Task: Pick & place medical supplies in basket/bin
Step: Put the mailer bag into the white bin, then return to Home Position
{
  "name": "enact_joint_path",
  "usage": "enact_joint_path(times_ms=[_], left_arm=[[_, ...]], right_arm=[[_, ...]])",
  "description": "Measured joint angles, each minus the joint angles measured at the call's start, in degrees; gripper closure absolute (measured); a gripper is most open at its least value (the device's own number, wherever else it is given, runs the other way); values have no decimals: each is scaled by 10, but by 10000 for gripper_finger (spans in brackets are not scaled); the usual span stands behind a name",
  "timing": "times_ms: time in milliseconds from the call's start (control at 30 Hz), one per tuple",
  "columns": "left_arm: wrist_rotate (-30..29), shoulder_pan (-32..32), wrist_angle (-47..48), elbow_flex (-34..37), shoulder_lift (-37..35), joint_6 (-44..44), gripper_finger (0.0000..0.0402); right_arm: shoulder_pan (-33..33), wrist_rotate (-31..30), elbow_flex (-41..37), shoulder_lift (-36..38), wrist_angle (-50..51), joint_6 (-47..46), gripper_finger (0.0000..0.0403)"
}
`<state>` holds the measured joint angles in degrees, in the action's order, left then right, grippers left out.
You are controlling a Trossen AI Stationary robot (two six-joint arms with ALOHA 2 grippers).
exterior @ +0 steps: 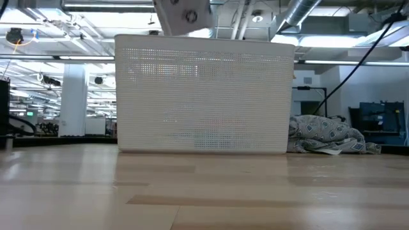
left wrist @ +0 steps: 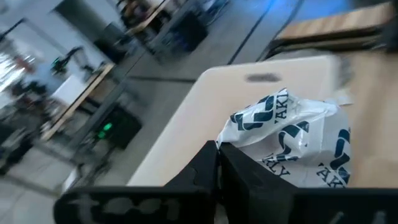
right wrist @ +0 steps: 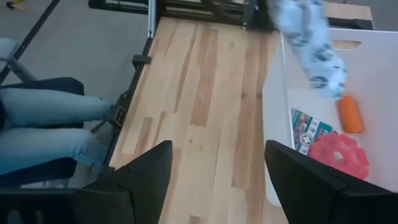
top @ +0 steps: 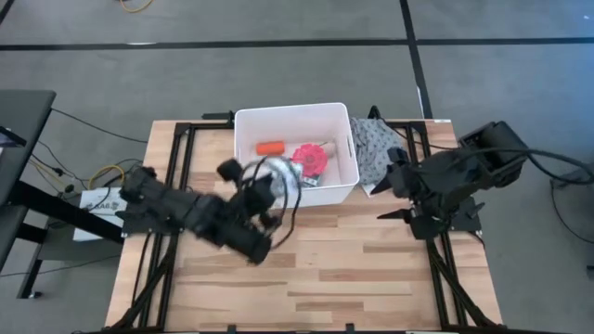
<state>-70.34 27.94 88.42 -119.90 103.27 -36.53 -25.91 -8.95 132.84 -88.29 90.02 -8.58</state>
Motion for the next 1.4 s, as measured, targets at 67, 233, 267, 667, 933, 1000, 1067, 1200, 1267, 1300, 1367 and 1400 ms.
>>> enact_joint_path(times_ms=[67, 233, 267, 667, 933, 1000, 1067, 1200, 1267, 1300, 1367, 1400], left_arm=[[4, -35, -2, 0, 0, 17, 401], [79, -125, -3, 0, 0, 34, 401], [106, -144, -3, 0, 0, 34, 401], [239, -318, -28, 35, 0, 164, 401], [354, -384, -119, 98, 0, 313, 382], [378, -393, -151, 111, 0, 340, 367], [400, -400, -189, 126, 0, 358, 352], [433, -406, -213, 133, 0, 376, 324], [436, -406, -221, 133, 0, 377, 313], [435, -404, -221, 131, 0, 377, 310], [435, -401, -201, 116, -3, 385, 306], [434, -398, -189, 106, -5, 387, 306]], right_arm=[[3, 0, 0, 3, 0, 0, 153], [6, -1, 0, 10, 0, 0, 153], [6, 0, 0, 13, 0, 0, 153], [6, -19, 0, 59, 0, 1, 153], [6, -28, 0, 62, 0, 26, 153], [6, -34, 0, 62, 0, 26, 153], [6, -34, 0, 61, 0, 26, 153], [9, -35, 0, 58, 0, 26, 153], [12, -34, 0, 57, 0, 21, 153], [15, -34, 0, 58, 0, 16, 153], [26, -34, 0, 59, 0, 11, 153], [32, -34, 0, 59, 0, 11, 153]])
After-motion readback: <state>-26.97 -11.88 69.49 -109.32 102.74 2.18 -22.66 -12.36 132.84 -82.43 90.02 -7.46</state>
